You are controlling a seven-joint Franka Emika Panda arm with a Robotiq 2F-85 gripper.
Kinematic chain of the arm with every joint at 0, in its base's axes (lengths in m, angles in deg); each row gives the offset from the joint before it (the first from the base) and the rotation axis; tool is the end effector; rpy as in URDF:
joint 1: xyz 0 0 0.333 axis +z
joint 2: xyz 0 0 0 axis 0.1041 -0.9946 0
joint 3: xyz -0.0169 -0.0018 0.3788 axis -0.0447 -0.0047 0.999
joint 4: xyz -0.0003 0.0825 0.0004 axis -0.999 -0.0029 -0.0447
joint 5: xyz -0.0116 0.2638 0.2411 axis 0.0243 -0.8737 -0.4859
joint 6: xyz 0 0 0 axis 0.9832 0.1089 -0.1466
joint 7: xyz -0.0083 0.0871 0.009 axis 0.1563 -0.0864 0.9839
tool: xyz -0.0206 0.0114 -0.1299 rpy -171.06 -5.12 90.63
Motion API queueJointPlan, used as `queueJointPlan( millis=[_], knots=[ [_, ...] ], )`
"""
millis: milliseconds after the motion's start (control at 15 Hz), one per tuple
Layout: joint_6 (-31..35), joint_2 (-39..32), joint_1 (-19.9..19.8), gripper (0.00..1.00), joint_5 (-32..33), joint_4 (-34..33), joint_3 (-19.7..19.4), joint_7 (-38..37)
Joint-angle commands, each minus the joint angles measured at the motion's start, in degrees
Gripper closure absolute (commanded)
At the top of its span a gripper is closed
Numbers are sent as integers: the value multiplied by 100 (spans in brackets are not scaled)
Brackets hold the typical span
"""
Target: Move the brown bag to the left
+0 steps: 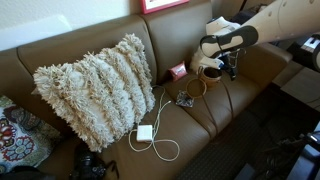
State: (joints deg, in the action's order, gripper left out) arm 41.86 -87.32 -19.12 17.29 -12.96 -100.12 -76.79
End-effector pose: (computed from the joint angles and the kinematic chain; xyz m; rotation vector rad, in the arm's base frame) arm 0.6712 -0.2899 -0.0283 1.7240 -1.9586 -0.2249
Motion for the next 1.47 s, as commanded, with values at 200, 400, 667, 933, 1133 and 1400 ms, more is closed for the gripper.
queueJointPlan(
  millis=[200, 400, 667, 933, 1133, 1400],
  knots=[
    [-314, 0, -55, 0, 86, 94, 46, -59],
    [-217, 1, -46, 0, 148, 105, 43, -2],
    [369, 4, -50, 0, 241, 85, 61, 35],
    [1101, 12, -72, 0, 223, 95, 119, 268],
    [1178, 11, -72, 0, 188, 107, 110, 375],
    [1024, 11, -56, 0, 196, 150, 54, 351]
  ],
)
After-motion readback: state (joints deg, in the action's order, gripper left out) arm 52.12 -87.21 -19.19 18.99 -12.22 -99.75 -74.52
